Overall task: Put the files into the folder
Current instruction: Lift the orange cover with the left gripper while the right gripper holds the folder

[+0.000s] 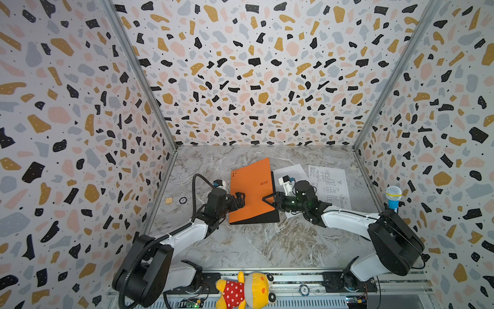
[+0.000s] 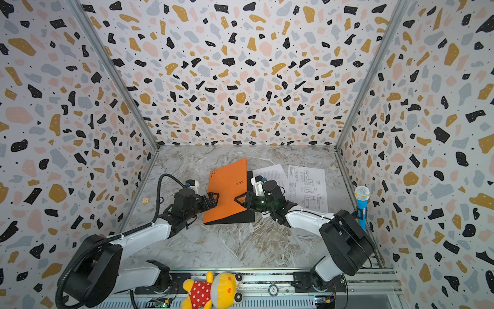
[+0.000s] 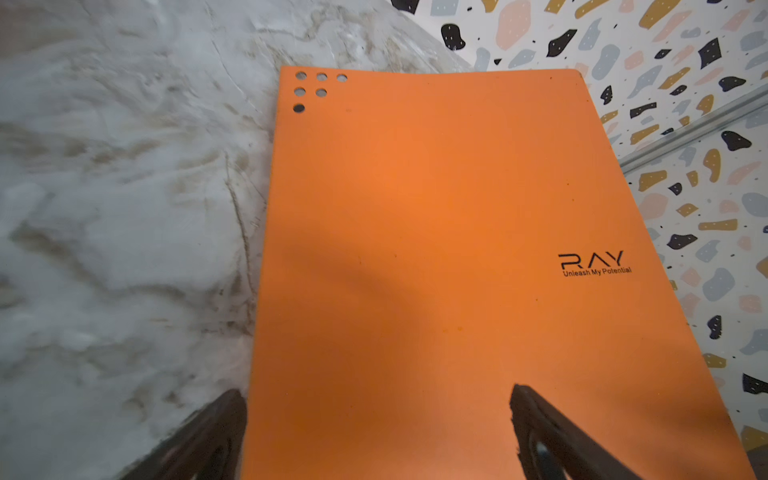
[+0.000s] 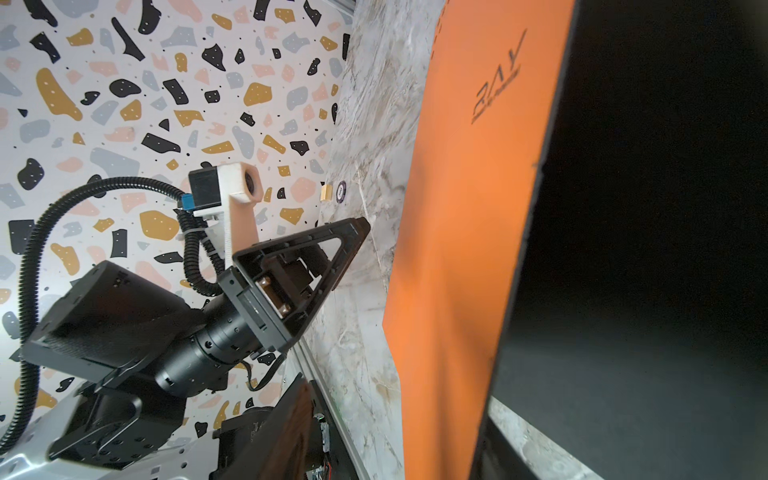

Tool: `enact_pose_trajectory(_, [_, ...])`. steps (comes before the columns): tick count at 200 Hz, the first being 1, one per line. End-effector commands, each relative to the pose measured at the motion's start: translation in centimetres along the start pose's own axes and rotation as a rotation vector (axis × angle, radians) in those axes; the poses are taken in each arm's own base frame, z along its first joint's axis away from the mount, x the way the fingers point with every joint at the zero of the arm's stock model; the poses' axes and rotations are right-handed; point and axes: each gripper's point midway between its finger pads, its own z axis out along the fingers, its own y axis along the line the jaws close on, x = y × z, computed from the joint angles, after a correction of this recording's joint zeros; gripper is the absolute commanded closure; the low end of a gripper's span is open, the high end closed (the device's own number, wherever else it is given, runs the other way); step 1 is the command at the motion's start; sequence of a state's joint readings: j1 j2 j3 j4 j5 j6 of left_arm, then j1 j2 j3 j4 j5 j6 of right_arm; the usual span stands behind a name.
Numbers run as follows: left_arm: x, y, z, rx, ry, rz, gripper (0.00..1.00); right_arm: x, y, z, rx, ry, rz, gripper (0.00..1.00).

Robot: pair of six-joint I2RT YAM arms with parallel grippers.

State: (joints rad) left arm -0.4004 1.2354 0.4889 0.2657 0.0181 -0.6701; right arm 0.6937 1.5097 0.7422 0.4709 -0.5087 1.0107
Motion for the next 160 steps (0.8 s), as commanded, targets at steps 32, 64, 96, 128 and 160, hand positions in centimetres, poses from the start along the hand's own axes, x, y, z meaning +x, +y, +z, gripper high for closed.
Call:
enact_pose_trajectory(32, [-4.0, 0.5, -3.0, -0.048, -0.119, -0.044, 0.0, -2.3, 6.1, -0.1, -0.104, -0.04, -0.115, 0.36])
enact_pose_trajectory(64, [-5.3, 1.5, -4.3, -0.082, -0.123, -0.072, 0.0, -2.9, 8.3, 0.6, -0.133, -0.032, -0.154, 0.3])
enact_pose_trajectory(96, [-8.3, 0.4, -7.3, -0.073, -0.221, -0.065, 0.01, -3.1, 10.5, 2.0, -0.173, -0.015, -0.185, 0.27])
enact_pose_trajectory(128, [-12.4, -0.9, -11.1, -0.08, -0.353, -0.08, 0.01, -2.8, 13.0, 3.9, -0.221, 0.019, -0.217, 0.25])
enact_pose_trajectory(160, [-15.4, -2.0, -12.6, -0.12, -0.333, -0.046, 0.0, -2.1, 14.4, 6.8, -0.254, 0.076, -0.235, 0.25])
